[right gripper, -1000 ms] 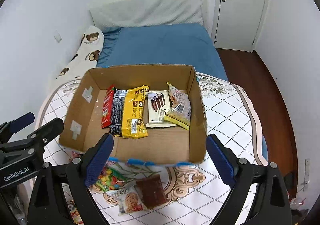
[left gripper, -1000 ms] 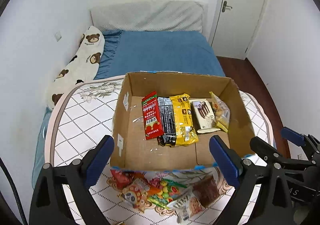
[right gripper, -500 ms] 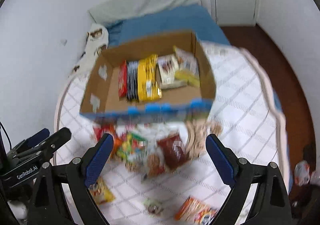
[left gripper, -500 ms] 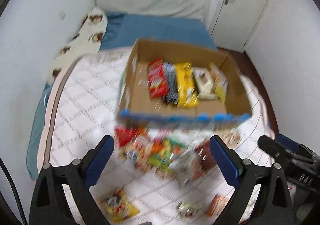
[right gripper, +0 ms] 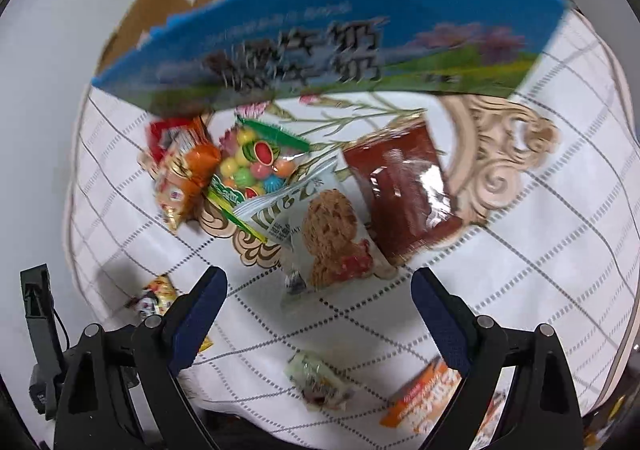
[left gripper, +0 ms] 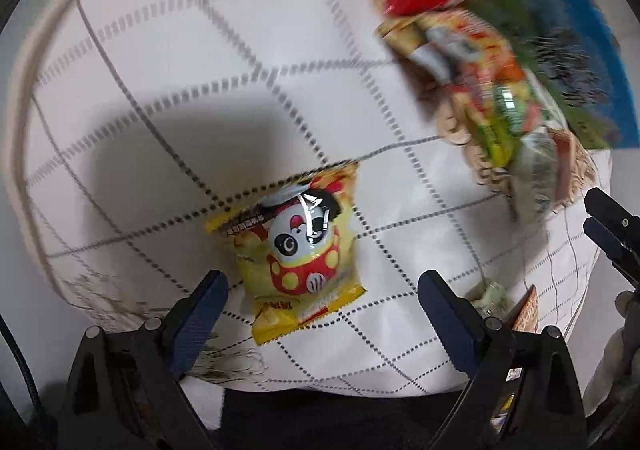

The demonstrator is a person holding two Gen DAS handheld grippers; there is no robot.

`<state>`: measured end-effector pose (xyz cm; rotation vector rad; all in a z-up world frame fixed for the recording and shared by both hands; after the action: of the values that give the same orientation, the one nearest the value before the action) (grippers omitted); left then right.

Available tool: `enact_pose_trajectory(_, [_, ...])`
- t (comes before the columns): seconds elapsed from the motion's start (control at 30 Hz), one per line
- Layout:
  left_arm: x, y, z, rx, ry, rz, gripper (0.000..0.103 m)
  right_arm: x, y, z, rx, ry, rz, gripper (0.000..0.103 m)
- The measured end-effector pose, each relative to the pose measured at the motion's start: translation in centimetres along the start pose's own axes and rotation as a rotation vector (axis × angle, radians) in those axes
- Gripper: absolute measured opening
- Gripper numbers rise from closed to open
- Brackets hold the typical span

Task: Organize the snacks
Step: 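Grasp the yellow panda bag with left tool while right grasps oat cookie pack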

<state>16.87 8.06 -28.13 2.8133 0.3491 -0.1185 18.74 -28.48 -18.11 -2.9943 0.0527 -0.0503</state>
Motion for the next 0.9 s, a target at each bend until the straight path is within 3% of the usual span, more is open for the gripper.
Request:
enact_pose_trajectory(0.1, [0.7,0.3,1.9,-0.005,-0.017,-0.007,0.096,1.2,-0.9,1.9,-0.032,-0.027,-0.042,0.095])
enact_pose_trajectory(0.17, [1.2,0.9,2.8,0.016,-0.001,0.017,0.089,1.8,-1.4,3.1,-0.058,-0.044,-0.075,0.092])
enact_pose_trajectory(0.23, [1.7,2.0,3.2,0.044,0.027,0.053,0.079,2.2,-1.9,4.3,-0.078,-0.067,-0.1,0.083])
enact_pose_trajectory(0.3, [2.3,3.3,3.4,0.071,0.05,0.096,0.066,2.2,-2.1,5.2,-0.081,-0.097,-0.104,0.062])
enact_pose_trajectory(0.4, [3.0,5.1,3.5,0.087,0.075,0.151,0.064,1.3,-2.2,5.6,-0.063,-0.127,-0.097,0.052])
enact_pose_trajectory(0.53, [3.2,7.1,4.0,0.108,0.066,0.227,0.065,-0.7,-2.2,6.1,-0.028,-0.195,-0.064,0.051])
enact_pose_trajectory(0.6, [2.6,7.4,4.9,0.119,0.014,0.247,0.076,-0.8,-1.9,6.3,-0.031,-0.194,-0.037,0.058])
enact_pose_trajectory(0.67, [1.8,7.6,6.0,0.132,-0.038,0.279,0.082,-0.5,-1.6,7.0,-0.035,-0.201,-0.006,0.065])
enact_pose_trajectory(0.77, [0.7,7.6,6.2,0.164,-0.013,0.304,0.081,-0.5,-1.9,7.8,-0.058,-0.196,-0.022,0.065])
enact_pose_trajectory(0.83, [0.6,7.7,5.7,0.154,0.018,0.282,0.069,-0.7,-2.3,7.8,-0.073,-0.177,-0.042,0.065])
enact_pose_trajectory(0.9, [0.5,7.7,5.1,0.132,0.034,0.268,0.061,-1.4,-2.4,7.7,-0.065,-0.151,-0.042,0.054])
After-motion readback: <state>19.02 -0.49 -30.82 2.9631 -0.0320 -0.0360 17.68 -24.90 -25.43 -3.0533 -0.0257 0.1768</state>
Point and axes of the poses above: each gripper's, at about its wrist camera, not at the fingertips, and z roughly the way its jaws point, y to its right, x to its top, the point moved 4 cm from there along z, roughly the way its jaws point, and after that the axes turned 7 degrees about -x, right-handed, at the moved point
